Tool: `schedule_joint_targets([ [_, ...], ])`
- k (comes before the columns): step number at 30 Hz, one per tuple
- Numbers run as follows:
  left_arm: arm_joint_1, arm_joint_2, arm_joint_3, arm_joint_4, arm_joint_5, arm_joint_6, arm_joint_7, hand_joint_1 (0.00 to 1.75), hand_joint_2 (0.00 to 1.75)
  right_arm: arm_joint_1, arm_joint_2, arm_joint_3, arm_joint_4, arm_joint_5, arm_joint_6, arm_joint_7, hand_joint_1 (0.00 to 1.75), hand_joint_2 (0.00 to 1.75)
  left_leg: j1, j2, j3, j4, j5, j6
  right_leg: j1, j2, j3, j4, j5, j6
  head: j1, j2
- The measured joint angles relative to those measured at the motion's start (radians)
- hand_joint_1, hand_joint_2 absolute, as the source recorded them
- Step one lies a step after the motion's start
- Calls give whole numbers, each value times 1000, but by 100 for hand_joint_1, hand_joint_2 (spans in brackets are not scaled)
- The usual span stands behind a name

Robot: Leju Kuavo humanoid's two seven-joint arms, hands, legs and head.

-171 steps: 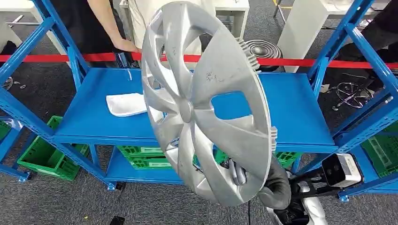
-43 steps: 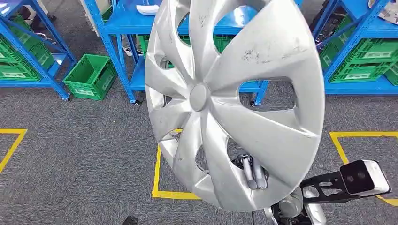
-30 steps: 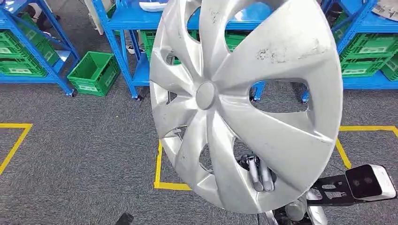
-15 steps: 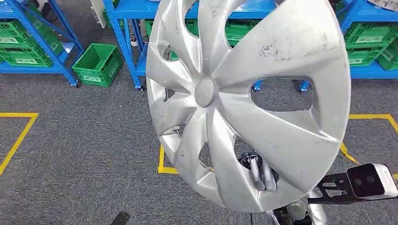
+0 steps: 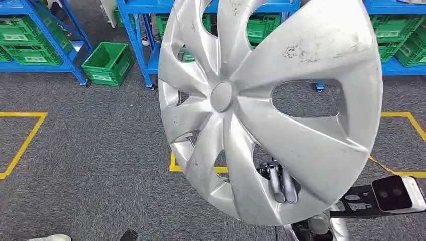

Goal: Take the parts from the cabinet and place them on the table.

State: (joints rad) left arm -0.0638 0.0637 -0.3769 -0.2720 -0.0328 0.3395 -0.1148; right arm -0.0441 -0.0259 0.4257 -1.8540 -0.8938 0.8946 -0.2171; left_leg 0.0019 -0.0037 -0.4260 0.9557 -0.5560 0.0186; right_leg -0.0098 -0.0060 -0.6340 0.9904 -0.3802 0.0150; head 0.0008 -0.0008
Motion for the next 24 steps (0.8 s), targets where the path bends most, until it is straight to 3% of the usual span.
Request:
schedule_joint_targets([
  [2, 1, 0, 1, 0, 0, 1, -2, 0, 175, -2, 2, 0, 0, 2, 0, -3, 175, 175, -11, 0, -17, 6, 20, 16, -8, -3, -5, -11, 26, 15, -3, 0],
  [3, 4, 1, 2, 0, 0, 1, -2, 0, 175, -2, 1, 0, 0, 4, 1, -4, 175, 175, -12, 4, -38, -12, 45, 25, 0, 0, -7, -19, 39, 22, -2, 0],
  [4, 2, 0, 5, 0, -3, 1, -2, 0, 175, -2, 0, 1, 0, 6, 1, -5, 175, 175, -3, 13, -37, -20, 70, 29, -3, 1, -30, -1, 4, 15, -3, 0],
  [6, 0, -1, 9, -1, -11, 1, -2, 0, 175, -5, -1, 1, 0, 12, 1, -9, 175, 175, -5, 13, -82, -20, 103, 40, -3, 3, -67, 111, -119, -9, 2, 0],
  [7, 0, -2, 9, -1, -14, 0, -2, 0, 175, -5, -1, 2, 0, 14, 2, -10, 175, 175, -6, 13, -102, -19, 119, 40, -5, 4, -79, 193, -168, -11, 2, 0],
  [8, 0, -2, 9, -1, -16, -2, -1, 0, 175, -4, -2, 2, 0, 17, 2, -11, 175, 175, -7, 15, -122, -18, 135, 40, -6, 4, -86, 266, -189, -4, 2, 0],
  [9, 0, -2, 10, -1, -18, -2, -1, 0, 175, -4, -3, 2, 0, 18, 2, -13, 175, 175, -7, 16, -143, -15, 149, 38, -8, 4, -85, 316, -179, 10, 2, 0],
  [10, 0, -2, 11, -1, -18, -4, 0, 0, 175, -4, -5, 2, 0, 19, 2, -15, 175, 175, -7, 18, -170, -10, 161, 35, -10, 4, -64, 328, -142, 31, 2, 0],
  [11, 0, -3, 13, -1, -19, -6, 1, 0, 175, -4, -5, 2, 0, 20, 2, -16, 175, 175, -6, 18, -193, -2, 173, 30, -13, 4, -30, 302, -101, 47, 2, 0],
  [12, 0, -4, 14, -1, -19, -9, 1, 0, 175, -5, -5, 2, 0, 21, 2, -16, 175, 175, -6, 18, -216, 6, 185, 25, -15, 4, 16, 255, -72, 55, 2, 0],
  [13, -1, -4, 14, -1, -19, -13, 2, 0, 175, -5, -4, 2, 0, 22, 3, -16, 175, 175, -6, 17, -234, 19, 195, 18, -16, 4, 85, 174, -89, 47, 1, 0],
  [14, -1, -4, 15, -2, -18, -16, 5, 0, 175, -6, -3, 2, -1, 22, 5, -16, 175, 175, -12, 15, -252, 33, 199, 13, -11, 3, 187, 52, -149, 27, 2, 0],
  [15, -1, -4, 16, -2, -18, -18, 5, 0, 175, -7, -3, 2, -2, 23, 6, -16, 175, 175, -12, 16, -260, 43, 206, 6, -9, 3, 218, -48, -207, 10, -2, 0],
  [17, 0, -3, 17, -2, -19, -19, 7, 0, 175, -5, -1, 1, -2, 24, 9, -16, 175, 175, -4, 17, -266, 33, 235, -3, -1, 2, 200, -28, -194, -3, 0, 0],
  [18, 4, -3, 17, -2, -19, -19, 7, 0, 175, -3, -1, 1, -2, 24, 12, -16, 175, 175, -2, 17, -268, 32, 244, -9, -6, 2, 194, -29, -184, -14, -1, 0],
  [19, 7, -3, 17, -2, -19, -18, 7, 0, 175, -3, 0, 1, -1, 24, 16, -16, 175, 175, 4, 14, -274, 40, 227, -15, -13, -1, 190, -29, -173, -20, 0, 0],
  [20, 11, -4, 17, -2, -20, -17, 8, 0, 175, -3, 1, 2, -1, 27, 18, -15, 175, 175, 5, 13, -283, 75, 169, -23, -12, 0, 183, -29, -165, -28, -2, 0],
  [22, 12, -2, 19, -2, -20, -16, 9, 0, 175, -3, 2, 1, -1, 26, 18, -16, 175, 175, 8, 12, -322, 218, 60, -36, -10, -1, 168, -28, -149, -32, -3, 0],
  [23, 12, -3, 19, -2, -20, -16, 9, 0, 175, -2, 2, 1, -1, 26, 18, -16, 175, 175, 9, 12, -343, 296, 30, -40, -8, -1, 160, -27, -142, -32, -3, 0],
  [24, 13, -3, 19, -2, -20, -16, 9, 0, 175, -1, 2, 0, 0, 26, 18, -16, 175, 175, 10, 12, -349, 347, 28, -40, -7, -1, 150, -25, -135, -31, -3, 0],
])
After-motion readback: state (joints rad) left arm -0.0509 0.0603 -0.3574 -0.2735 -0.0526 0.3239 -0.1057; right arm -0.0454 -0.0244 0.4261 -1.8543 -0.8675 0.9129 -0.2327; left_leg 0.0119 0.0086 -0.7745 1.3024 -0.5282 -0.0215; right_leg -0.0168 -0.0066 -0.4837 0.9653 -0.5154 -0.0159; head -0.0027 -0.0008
